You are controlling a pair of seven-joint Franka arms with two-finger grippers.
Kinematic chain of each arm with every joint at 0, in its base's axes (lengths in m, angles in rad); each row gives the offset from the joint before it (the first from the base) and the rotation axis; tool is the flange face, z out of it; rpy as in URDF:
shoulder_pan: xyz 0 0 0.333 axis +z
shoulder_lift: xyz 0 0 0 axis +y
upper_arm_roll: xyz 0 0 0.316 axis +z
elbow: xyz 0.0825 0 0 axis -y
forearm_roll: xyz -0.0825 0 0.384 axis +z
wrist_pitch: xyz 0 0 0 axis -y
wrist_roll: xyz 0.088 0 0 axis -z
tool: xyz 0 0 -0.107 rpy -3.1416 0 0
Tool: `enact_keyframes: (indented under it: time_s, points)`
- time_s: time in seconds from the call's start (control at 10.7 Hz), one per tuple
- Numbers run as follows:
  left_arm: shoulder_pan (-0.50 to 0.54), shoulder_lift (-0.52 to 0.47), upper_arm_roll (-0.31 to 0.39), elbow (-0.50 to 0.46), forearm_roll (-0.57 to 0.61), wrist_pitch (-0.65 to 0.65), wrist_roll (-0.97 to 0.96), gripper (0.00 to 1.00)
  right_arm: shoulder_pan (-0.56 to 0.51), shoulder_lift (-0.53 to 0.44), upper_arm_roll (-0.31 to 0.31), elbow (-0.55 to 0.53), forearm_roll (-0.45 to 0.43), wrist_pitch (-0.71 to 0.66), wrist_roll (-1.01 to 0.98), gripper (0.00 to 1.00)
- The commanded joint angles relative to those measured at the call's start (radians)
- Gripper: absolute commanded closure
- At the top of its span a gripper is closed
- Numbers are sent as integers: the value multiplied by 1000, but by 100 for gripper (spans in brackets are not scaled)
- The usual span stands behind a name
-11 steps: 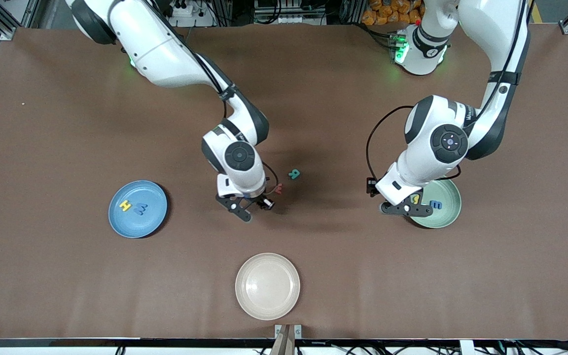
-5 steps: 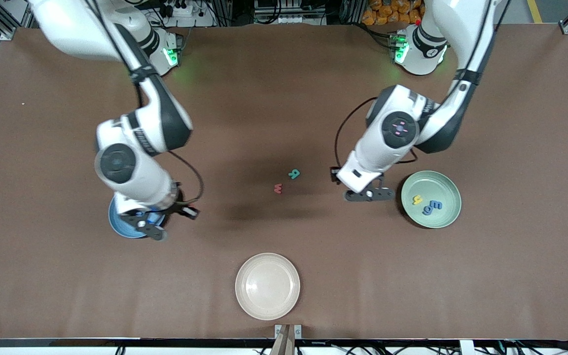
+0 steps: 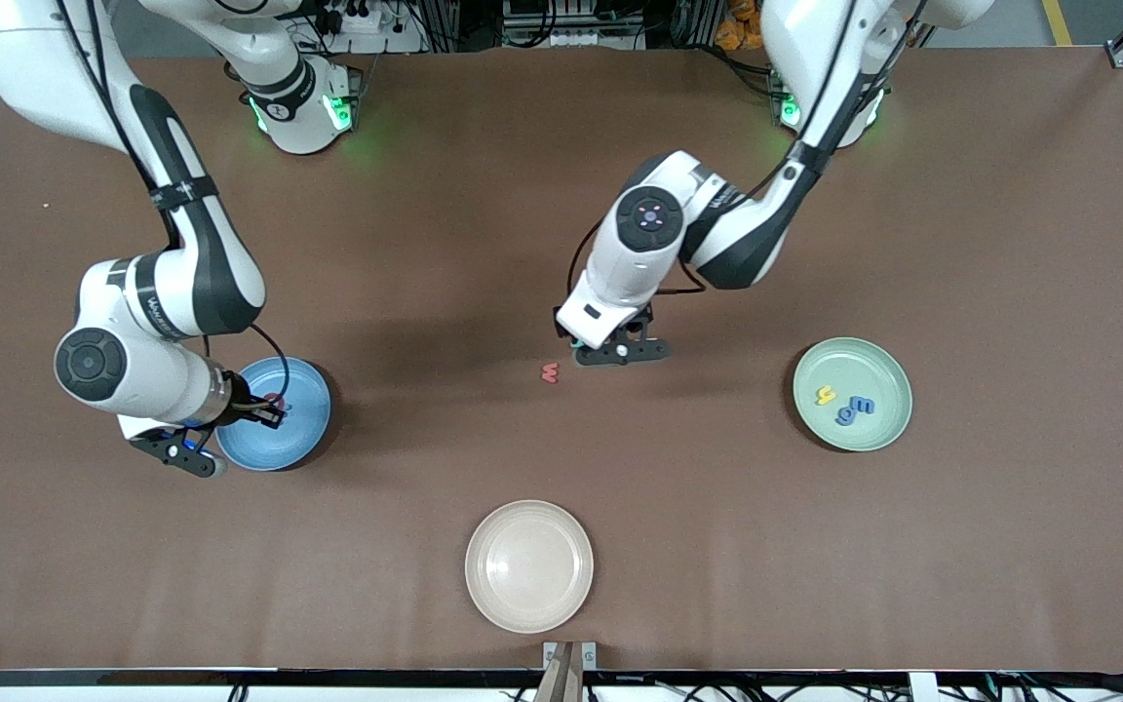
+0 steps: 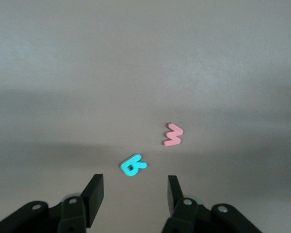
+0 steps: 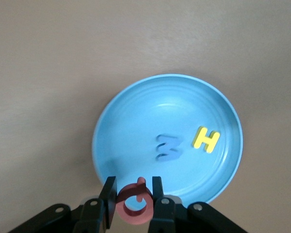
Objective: Sort uppercase to blue plate, lowercase to green plate
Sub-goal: 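Carry the pink Q to the blue plate while the left gripper reaches letters, then open the right gripper over the blue plate while the left gripper lowers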
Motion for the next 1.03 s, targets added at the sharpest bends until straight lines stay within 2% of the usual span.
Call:
enact_keyframes:
  time_s: [0.0,0.09,0.19,0.28,0.37,0.47,0.56,0.75,0.94]
  points:
    - [-83,84,69,79,24,44,-39,34,-13,16,15,-83,4,121,-9,100]
    - [-112,113,95,100,24,62,-40,33,-13,36,10,-87,1,145,-9,100]
    - [-141,136,124,111,21,78,-42,33,-17,47,7,-87,-2,155,-14,79]
    - [-155,153,132,122,22,90,-41,33,-23,47,3,-84,-1,153,-14,52]
    - [-164,165,136,140,22,93,-33,33,-21,42,1,-84,-1,147,-12,35]
    - [-174,187,155,160,22,95,-31,33,-23,30,3,-84,1,142,-12,25]
    - [-199,217,176,192,24,93,-31,33,-21,15,3,-81,2,141,-8,20]
    - [-224,251,202,211,28,95,-18,33,-21,-40,4,-70,11,104,-17,22]
    - [-240,271,204,211,68,102,68,33,-20,-117,7,-42,14,-6,-17,23]
